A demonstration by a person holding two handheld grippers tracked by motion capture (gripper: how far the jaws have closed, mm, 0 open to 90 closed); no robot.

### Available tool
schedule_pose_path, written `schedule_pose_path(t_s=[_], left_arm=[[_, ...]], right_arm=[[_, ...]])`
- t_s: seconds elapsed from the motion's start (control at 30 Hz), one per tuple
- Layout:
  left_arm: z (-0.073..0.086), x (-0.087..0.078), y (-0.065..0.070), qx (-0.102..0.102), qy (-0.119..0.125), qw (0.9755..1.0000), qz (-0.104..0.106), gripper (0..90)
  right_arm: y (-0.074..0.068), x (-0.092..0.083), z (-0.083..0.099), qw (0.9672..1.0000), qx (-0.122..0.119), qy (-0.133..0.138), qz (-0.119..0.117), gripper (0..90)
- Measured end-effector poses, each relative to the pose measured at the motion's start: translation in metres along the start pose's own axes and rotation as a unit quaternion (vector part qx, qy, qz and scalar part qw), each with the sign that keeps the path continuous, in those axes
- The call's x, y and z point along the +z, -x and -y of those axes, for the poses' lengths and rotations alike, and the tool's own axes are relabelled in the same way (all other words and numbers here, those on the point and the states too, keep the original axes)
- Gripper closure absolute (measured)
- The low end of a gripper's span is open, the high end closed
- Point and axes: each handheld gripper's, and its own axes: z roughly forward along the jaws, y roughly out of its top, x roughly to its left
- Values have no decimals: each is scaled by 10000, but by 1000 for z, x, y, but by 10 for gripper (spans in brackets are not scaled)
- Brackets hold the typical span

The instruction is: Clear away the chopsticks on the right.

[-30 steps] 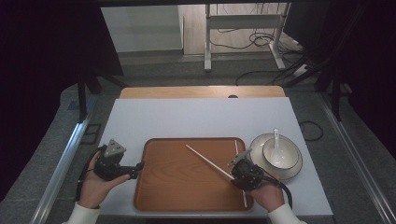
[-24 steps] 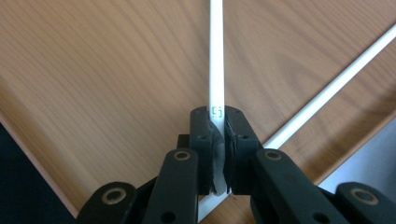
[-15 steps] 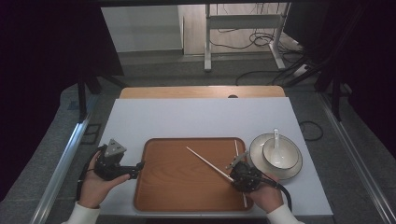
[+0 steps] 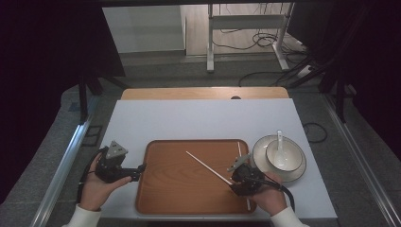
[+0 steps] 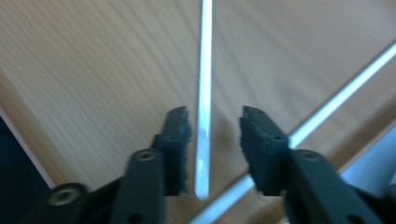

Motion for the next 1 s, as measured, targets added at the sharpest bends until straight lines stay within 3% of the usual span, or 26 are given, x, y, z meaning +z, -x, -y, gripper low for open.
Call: schedule_pose_path(t_s=[0.13,0.37,0.5,0.57,0.7,1.0], left_arm=[[0,0,1,25,-6,10000,8,123],[0,-1,0,4,15,10000,-17,123],[0,-2,0,-8,11,10000,-28,123],[0,-1,1,2,5,10000,-29,123],[0,0,3,41,-24,10000,2,123],[0,2,3,42,-53,10000,-32,123]], right_arm=[[-3,0,-9,9995,-85,291,5,541],[-2,9,-32,9984,-108,533,-154,554],[5,16,-44,9964,28,831,-156,641],[10,20,-48,9952,207,917,-284,726],[10,28,-57,9942,166,959,-448,893],[0,51,-86,9930,-59,910,-755,897]])
